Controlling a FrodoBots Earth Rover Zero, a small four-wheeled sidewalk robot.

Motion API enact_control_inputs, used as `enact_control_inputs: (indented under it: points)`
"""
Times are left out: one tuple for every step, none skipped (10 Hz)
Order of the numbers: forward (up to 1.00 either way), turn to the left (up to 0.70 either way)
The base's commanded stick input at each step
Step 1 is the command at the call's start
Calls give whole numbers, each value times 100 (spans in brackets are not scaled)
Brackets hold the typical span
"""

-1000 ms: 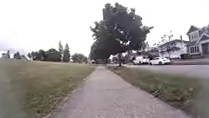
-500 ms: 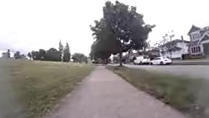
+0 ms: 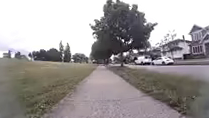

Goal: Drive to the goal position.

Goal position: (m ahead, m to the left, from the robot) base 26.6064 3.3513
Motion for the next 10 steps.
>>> enact_control_inputs:
  points:
    - [70, 0]
    - [70, 0]
    - [70, 0]
    - [70, 0]
    - [70, 0]
    - [70, 0]
    - [70, 0]
    - [70, 0]
    - [70, 0]
    - [70, 0]
